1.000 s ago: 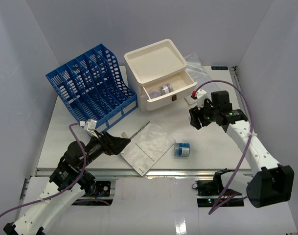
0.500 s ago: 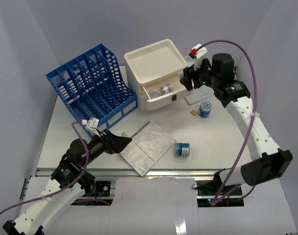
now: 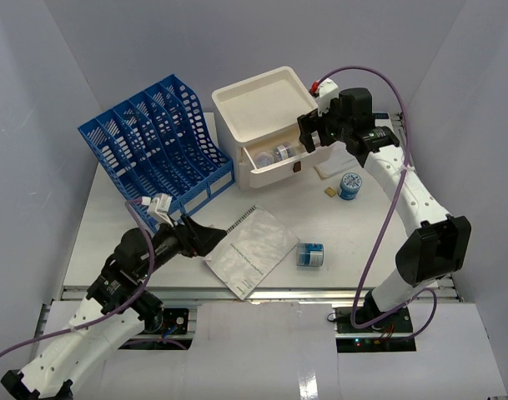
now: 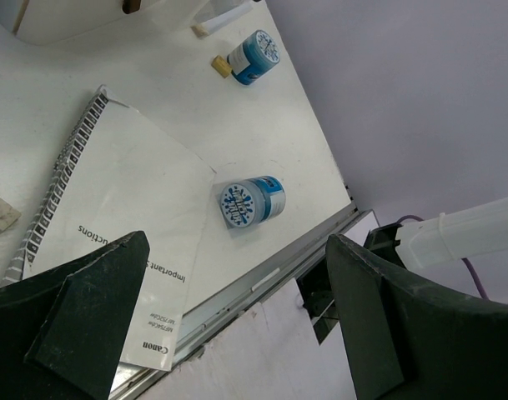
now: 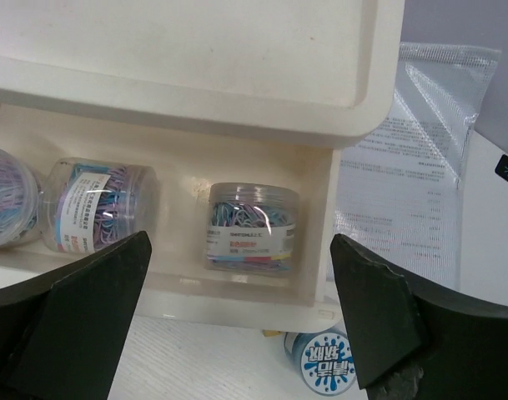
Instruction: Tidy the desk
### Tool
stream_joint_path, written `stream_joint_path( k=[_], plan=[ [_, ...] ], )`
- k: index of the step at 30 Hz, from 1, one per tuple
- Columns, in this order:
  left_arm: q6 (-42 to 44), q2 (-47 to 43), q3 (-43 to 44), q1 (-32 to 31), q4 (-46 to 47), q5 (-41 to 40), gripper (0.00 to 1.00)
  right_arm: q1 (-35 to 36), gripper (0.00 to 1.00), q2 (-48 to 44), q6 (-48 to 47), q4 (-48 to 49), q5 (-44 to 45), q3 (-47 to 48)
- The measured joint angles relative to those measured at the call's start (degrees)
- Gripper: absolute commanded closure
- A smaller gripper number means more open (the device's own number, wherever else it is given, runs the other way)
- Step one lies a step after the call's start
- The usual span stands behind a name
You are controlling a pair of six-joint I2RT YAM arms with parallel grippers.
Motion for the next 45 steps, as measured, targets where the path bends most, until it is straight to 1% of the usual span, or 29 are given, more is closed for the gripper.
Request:
stream_joint_path(
  k=[1,5,8,10,11,12,14,15,17,19,21,24,27,28,31,33,36,38,39,41,45],
  plan=[
    [0.66,1.37,0.89,0.0,-0.1,0.0,0.02,0.0,0.1,-0.02,-0.03,0.39,0.03,0.0],
    [4.83,9.38,6.36,0.0,-0.64,-0.02,0.02,0.02,0.1,-0.33,-0.1,1.18,-0.58,0.0],
    [9.73,17.2,13.03,0.01,-1.09,-0.38,0.04,-0.04,0.07,-2.9,-2.2,1.07,-5.36,-1.27],
    [13.61,22.85,18.42,0.03,-1.83,-0.97,0.07,-0.09,0.02,-6.84,-5.35,1.24,-10.65,-4.1],
    [15.78,25.86,21.41,0.04,-2.43,-1.35,0.1,-0.11,0.09,-9.42,-7.55,1.38,-14.03,-6.07],
    [18.35,29.69,25.54,0.06,-2.93,-1.58,0.15,-0.07,0.14,-12.62,-11.25,0.8,-18.85,-8.73],
    [23.38,37.4,33.52,0.09,-2.36,-1.77,0.28,0.03,0.17,-18.62,-21.15,-1.98,-27.33,-14.01],
    [25.85,41.26,37.41,0.11,-1.62,-1.79,0.31,0.08,0.2,-21.51,-26.8,-3.84,-31.22,-16.63],
    [32.0,48.19,44.56,0.53,-2.5,-0.56,0.33,0.49,0.26,-25.11,-36.92,-7.02,-36.46,-21.18],
    [38.09,56.04,52.62,1.11,-2.77,1.23,0.34,0.67,0.3,-26.5,-45.36,-11.46,-39.24,-24.86],
    [43.44,63.46,59.36,1.91,-2.11,3.28,0.35,0.7,0.36,-25.68,-51.92,-14.85,-39.77,-27.06],
    [49.81,72.04,66.2,3.26,-3.64,5.54,0.35,0.94,0.41,-23.24,-59.81,-17.46,-38.62,-29.12],
    [54.0,79.36,72.18,4.05,-4.67,7.02,0.37,1.27,0.49,-21.73,-63.04,-17.11,-37.2,-30.49],
    [55.24,81.49,74.04,4.29,-5.61,7.53,0.37,1.48,0.53,-21.38,-64.02,-16.7,-36.58,-30.89],
    [58.16,87.26,80.0,4.77,-7.8,8.45,0.38,2.86,0.61,-19.44,-64.74,-13.9,-34.5,-31.14],
    [59.5,89.55,82.03,4.86,-8.56,8.47,0.39,3.92,0.66,-17.24,-64.39,-11.23,-33.11,-31.04],
    [61.47,91.92,83.28,4.92,-9.72,8.32,0.41,5.18,0.7,-12.8,-63.03,-8.45,-31.15,-29.79],
    [62.5,92.26,83.6,4.93,-9.96,8.16,0.46,5.71,0.72,-9.08,-61.64,-6.49,-30.05,-27.67],
    [62.83,92.29,83.85,4.94,-10.26,8.12,0.46,5.92,0.73,-7.14,-60.85,-5.24,-29.44,-26.52],
    [63.52,92.29,83.9,4.94,-10.54,8.11,0.5,6.16,0.74,-3.97,-58.44,-2.26,-27.92,-24.68],
    [64.76,91.84,82.75,4.97,-9.75,8.12,0.53,6.23,0.75,-1.44,-52.68,5.05,-24.85,-23.54]
  ],
)
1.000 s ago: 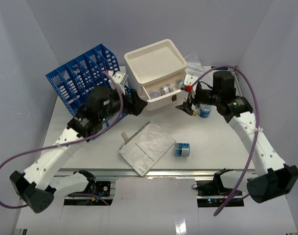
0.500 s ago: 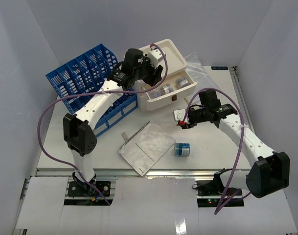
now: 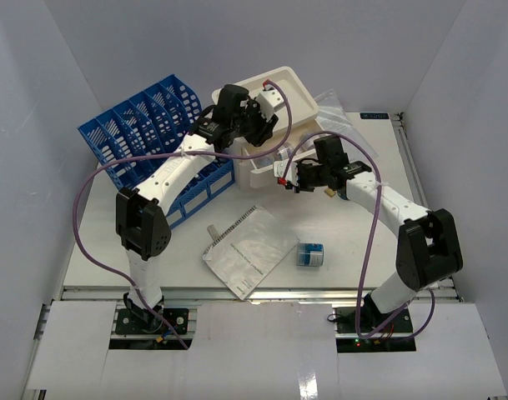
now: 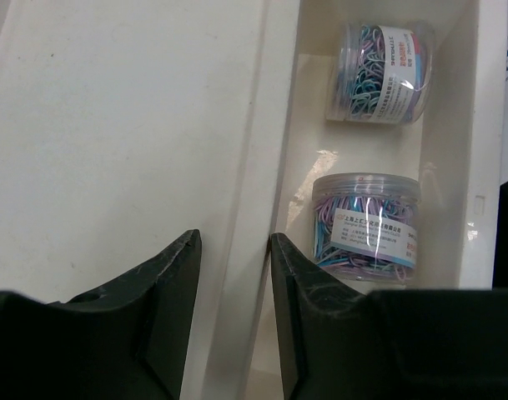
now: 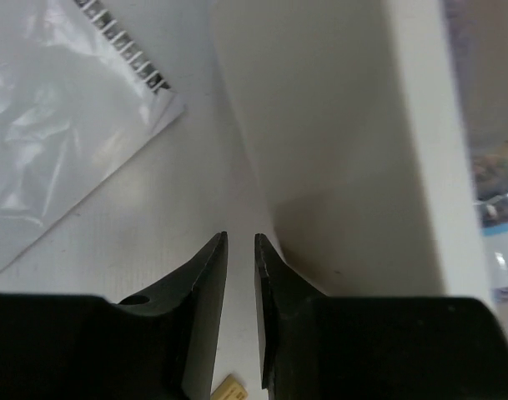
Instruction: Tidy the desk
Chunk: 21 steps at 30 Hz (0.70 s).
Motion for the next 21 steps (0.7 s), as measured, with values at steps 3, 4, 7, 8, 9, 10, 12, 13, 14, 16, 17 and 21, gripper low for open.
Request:
stream_joint_path(
  k=[3,4,7,8,9,10,12,13,14,16,17,21],
  plan=[
    [0.6,-0.81,-1.69,0.04,1.17,0.11,0.54,0.13,0.76,0.32,4.5,1.65,1.28,0.58],
    [0.77,-1.03,-2.23,0.06,1.62,0.2,0.54,0.3,0.76,0.78,5.98,1.53,1.64,1.21],
    [1.29,-1.21,-2.95,0.24,2.57,0.3,0.55,0.86,0.76,3.48,9.65,1.57,2.22,4.31],
    [1.44,-1.21,-3.1,0.36,2.89,0.29,0.55,1.04,0.76,4.46,10.83,1.7,2.53,5.31],
    [1.61,-1.21,-3.2,0.52,3.27,0.2,0.55,1.17,0.76,5.32,11.88,1.86,2.88,6.14],
    [1.7,-1.2,-3.36,0.75,3.66,0.2,0.55,1.24,0.75,5.94,12.88,2.13,3.21,6.65],
    [1.74,-1.19,-3.55,1.12,4.25,0.24,0.55,1.35,0.75,6.9,15.01,3.4,4.0,6.95],
    [1.74,-1.19,-3.63,1.25,4.49,0.24,0.55,1.38,0.74,7.29,16.03,4.09,4.46,6.98],
    [1.75,-1.18,-3.72,1.34,4.7,0.21,0.55,1.38,0.74,7.61,17.05,4.75,4.97,6.98],
    [1.76,-1.13,-3.79,1.49,5.07,0.04,0.55,1.38,0.73,8.15,19.16,6.11,6.04,6.98],
    [1.78,-1.05,-3.8,1.58,5.32,-0.16,0.55,1.36,0.73,8.38,20.17,6.88,6.63,6.98],
    [1.76,-0.86,-3.81,1.96,5.94,-1.0,0.55,1.12,0.7,9.31,22.65,9.66,7.64,7.08]
  ],
)
